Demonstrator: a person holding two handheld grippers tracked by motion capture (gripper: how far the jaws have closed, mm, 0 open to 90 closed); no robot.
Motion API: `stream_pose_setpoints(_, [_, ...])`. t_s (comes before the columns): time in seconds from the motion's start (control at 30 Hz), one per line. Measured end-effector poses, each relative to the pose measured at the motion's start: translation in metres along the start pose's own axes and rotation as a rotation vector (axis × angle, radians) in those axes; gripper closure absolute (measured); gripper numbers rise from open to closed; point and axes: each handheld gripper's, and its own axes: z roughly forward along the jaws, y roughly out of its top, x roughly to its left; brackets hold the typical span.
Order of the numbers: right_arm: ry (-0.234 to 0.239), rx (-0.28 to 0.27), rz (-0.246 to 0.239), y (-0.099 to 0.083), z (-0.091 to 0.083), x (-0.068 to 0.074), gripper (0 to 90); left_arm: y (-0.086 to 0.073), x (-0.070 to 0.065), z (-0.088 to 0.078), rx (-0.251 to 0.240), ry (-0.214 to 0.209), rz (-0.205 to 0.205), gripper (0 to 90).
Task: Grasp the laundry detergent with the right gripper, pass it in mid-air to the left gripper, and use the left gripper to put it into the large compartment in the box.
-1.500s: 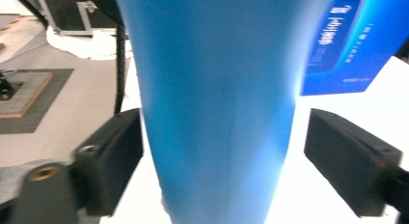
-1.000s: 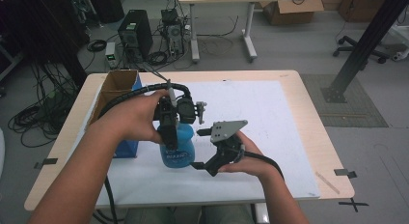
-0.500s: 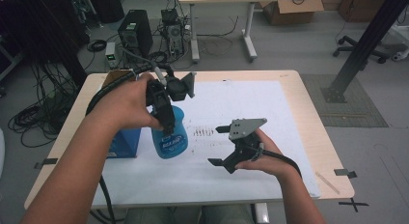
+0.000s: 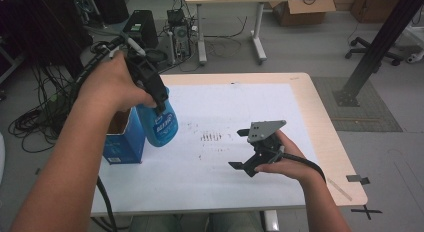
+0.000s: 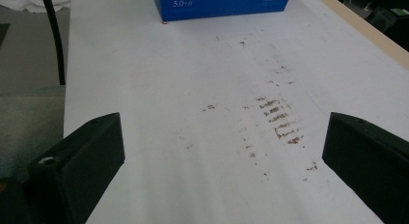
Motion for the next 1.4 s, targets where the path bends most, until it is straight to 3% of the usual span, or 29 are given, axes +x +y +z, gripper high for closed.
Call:
stream_pose_setpoints(0.03, [0.0,0.0,0.0,0.0,0.0,0.0,1.1,0.0,0.0,0.0,0.0,0.0,0.0,38.7])
stream_pose_setpoints(0.1, [-0.003,0.005,-0.004,-0.001,-0.003,0.0,1.1,-0.001,0.009,-0.009,0.001,0.01,-0.049,38.7])
stream_pose_setpoints(0.2, [-0.005,0.006,-0.003,-0.002,-0.006,-0.001,1.1,-0.002,0.014,-0.015,0.002,0.019,-0.08,38.7])
stream_pose_setpoints(0.23, [-0.005,0.006,-0.003,-0.003,-0.006,-0.001,1.1,-0.003,0.019,-0.021,-0.002,0.023,-0.116,38.7])
stream_pose_setpoints(0.27, [-0.005,0.006,-0.003,-0.003,-0.006,-0.001,1.1,-0.003,0.019,-0.021,-0.002,0.023,-0.116,38.7])
stream_pose_setpoints(0.47, [-0.012,0.01,-0.006,-0.006,-0.012,-0.003,1.1,-0.009,0.04,-0.042,-0.017,0.027,-0.247,38.7])
stream_pose_setpoints(0.73, [-0.015,0.011,-0.001,-0.008,-0.014,-0.004,1.1,-0.016,0.061,-0.057,-0.03,0.038,-0.344,38.7])
stream_pose_setpoints(1.0, [-0.016,0.024,0.003,-0.012,-0.017,-0.007,1.1,-0.021,0.078,-0.063,-0.031,0.047,-0.384,38.6])
stream_pose_setpoints(1.33, [-0.018,0.029,0.008,-0.013,-0.016,-0.009,1.4,-0.032,0.107,-0.068,-0.036,0.061,-0.473,38.6])
stream_pose_setpoints(1.4, [-0.022,0.02,0.016,-0.013,-0.016,-0.011,1.4,-0.033,0.11,-0.066,-0.032,0.068,-0.474,38.6])
